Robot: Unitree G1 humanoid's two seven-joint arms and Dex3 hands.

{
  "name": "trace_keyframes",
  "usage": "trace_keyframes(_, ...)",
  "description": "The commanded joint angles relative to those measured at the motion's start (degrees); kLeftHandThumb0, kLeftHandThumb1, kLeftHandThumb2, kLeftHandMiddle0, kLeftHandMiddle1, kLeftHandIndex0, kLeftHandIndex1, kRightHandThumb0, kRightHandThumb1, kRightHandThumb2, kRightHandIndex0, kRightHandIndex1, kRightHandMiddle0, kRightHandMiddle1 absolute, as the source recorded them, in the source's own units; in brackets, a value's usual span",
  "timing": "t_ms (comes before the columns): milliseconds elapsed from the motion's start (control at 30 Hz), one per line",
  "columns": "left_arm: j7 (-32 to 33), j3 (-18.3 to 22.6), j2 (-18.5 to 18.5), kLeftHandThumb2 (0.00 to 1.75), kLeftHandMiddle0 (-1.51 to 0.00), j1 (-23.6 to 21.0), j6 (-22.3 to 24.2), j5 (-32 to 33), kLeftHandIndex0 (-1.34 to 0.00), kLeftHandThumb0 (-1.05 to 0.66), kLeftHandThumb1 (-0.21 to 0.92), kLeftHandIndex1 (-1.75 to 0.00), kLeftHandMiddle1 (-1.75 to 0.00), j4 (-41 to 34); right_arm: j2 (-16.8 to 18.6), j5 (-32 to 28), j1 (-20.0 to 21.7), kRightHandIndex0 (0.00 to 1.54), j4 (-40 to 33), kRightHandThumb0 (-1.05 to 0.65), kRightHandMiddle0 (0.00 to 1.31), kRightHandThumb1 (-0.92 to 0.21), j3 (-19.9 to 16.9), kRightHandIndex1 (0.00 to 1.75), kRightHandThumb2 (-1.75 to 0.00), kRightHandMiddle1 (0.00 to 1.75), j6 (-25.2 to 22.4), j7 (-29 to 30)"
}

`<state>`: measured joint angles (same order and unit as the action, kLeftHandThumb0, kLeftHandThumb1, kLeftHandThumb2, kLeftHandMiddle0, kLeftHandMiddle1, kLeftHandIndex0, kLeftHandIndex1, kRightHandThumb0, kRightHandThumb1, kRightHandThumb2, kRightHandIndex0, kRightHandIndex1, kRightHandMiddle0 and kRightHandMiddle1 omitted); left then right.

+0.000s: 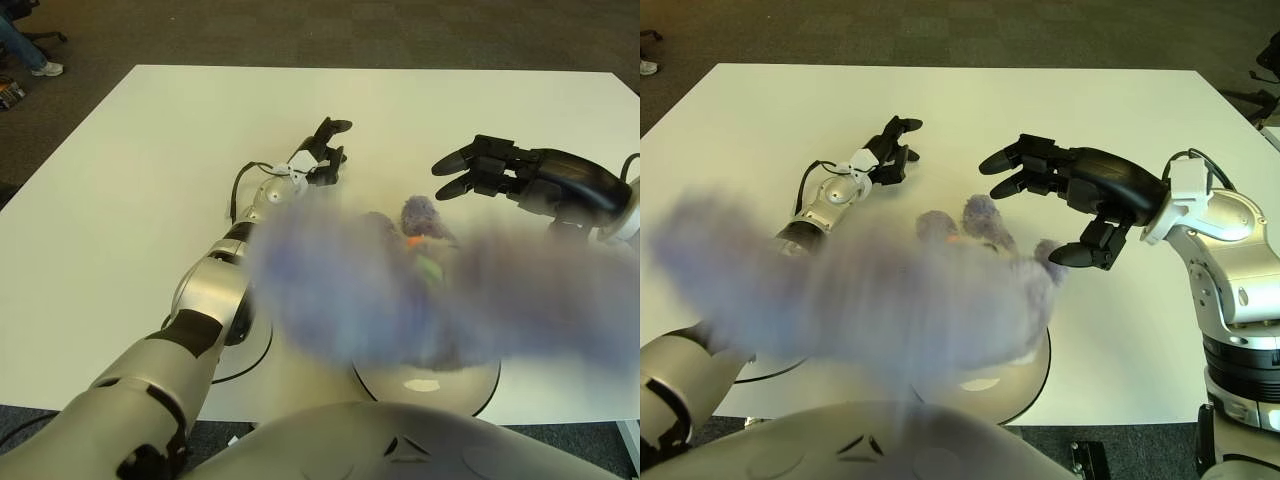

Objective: Put the doll into the plate.

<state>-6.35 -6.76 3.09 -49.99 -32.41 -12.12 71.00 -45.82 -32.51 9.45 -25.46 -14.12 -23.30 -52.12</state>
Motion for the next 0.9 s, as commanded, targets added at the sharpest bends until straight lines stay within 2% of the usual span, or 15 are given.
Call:
trace_keyframes(0,0.14,0.29,0.11,1.00,-0.34,-1.13,0.32,-0.07,0.00,-0.96,0.92,-0.80,-0.92,0.25,2.12,-4.39,-0.18,0.02,0.71,-0.78,0.00,-0.42,-1.80,0.89,-0.79,0.81,-0.91,-0.02)
trace_keyframes(100,0.29,0.24,0.05,1.00,-0.33,-1.13,0.31,-0.14,0.00,-0.95,0.92,-0.81,-0.91,0.26,3.44,-6.47,-0.32,0.02,1.03,-0.80,0.00,-0.46,-2.63,0.79,-0.76,0.78,-1.06,0.62)
trace_keyframes(167,0.38,0.22,0.02,1.00,-0.33,-1.13,0.31,-0.18,0.00,-0.95,0.92,-0.81,-0.90,0.27,3.55,-7.72,-0.90,0.03,0.76,-0.81,0.00,-0.49,-3.42,0.75,-0.73,0.79,-2.92,2.10)
trace_keyframes(333,0.43,0.32,0.00,1.00,-0.31,-1.13,0.25,-0.10,0.00,-0.96,0.92,-0.80,-0.89,0.24,-1.87,-8.87,0.62,0.06,8.46,-0.86,0.00,-0.58,-4.94,0.69,-0.66,0.82,-10.28,0.84)
trace_keyframes(400,0.50,0.35,-0.01,1.00,-0.31,-1.12,0.20,-0.09,0.00,-0.96,0.92,-0.79,-0.89,0.24,-3.20,-10.17,0.92,0.08,8.19,-0.87,0.00,-0.61,-5.71,0.71,-0.63,0.83,-13.03,1.14)
trace_keyframes(467,0.65,0.36,-0.02,0.99,-0.31,-1.10,0.10,-0.11,0.00,-0.96,0.92,-0.79,-0.89,0.23,-3.08,-13.06,-0.38,0.10,5.58,-0.88,0.00,-0.66,-8.68,0.75,-0.59,0.86,-15.77,2.95)
trace_keyframes(533,0.80,0.31,-0.01,0.99,-0.32,-1.08,0.02,-0.19,0.00,-0.96,0.92,-0.78,-0.89,0.21,3.19,-16.55,-9.26,0.13,-9.68,-0.88,0.00,-0.71,-16.77,0.75,-0.56,0.90,-14.94,11.17)
trace_keyframes(567,0.86,0.25,0.02,0.99,-0.32,-1.08,0.02,-0.26,0.00,-0.96,0.92,-0.78,-0.89,0.21,7.77,-14.41,-13.96,0.17,-14.42,-0.88,0.00,-0.76,-19.97,0.70,-0.53,0.92,-11.17,13.93)
trace_keyframes(600,0.90,0.21,0.04,0.99,-0.33,-1.07,0.02,-0.30,0.00,-0.96,0.92,-0.78,-0.90,0.21,10.73,-12.72,-16.98,0.20,-17.04,-0.89,0.00,-0.82,-21.88,0.66,-0.53,0.96,-8.47,15.61)
trace_keyframes(633,0.92,0.18,0.05,0.99,-0.33,-1.07,0.03,-0.32,0.00,-0.96,0.92,-0.78,-0.90,0.21,12.14,-11.42,-18.29,0.22,-17.55,-0.90,0.00,-0.86,-22.53,0.64,-0.54,0.98,-6.85,16.13)
trace_keyframes(733,0.92,0.11,0.12,1.00,-0.36,-1.06,0.07,-0.39,0.00,-0.96,0.92,-0.79,-0.91,0.20,17.13,-0.09,-20.48,0.27,-25.72,-0.91,0.00,-0.90,-21.10,0.65,-0.63,1.08,-2.63,25.72)
trace_keyframes(767,0.91,0.10,0.16,1.00,-0.36,-1.05,0.07,-0.40,0.00,-0.96,0.92,-0.79,-0.92,0.20,17.66,4.52,-19.36,0.28,-26.78,-0.92,0.00,-0.90,-18.75,0.65,-0.65,1.10,-1.20,28.76)
trace_keyframes(867,0.81,0.10,0.19,1.00,-0.38,-1.09,0.13,-0.36,0.00,-0.97,0.92,-0.80,-0.92,0.23,17.79,9.60,-16.37,0.33,-24.28,-0.93,0.00,-0.92,-15.13,0.68,-0.73,1.16,1.66,31.26)
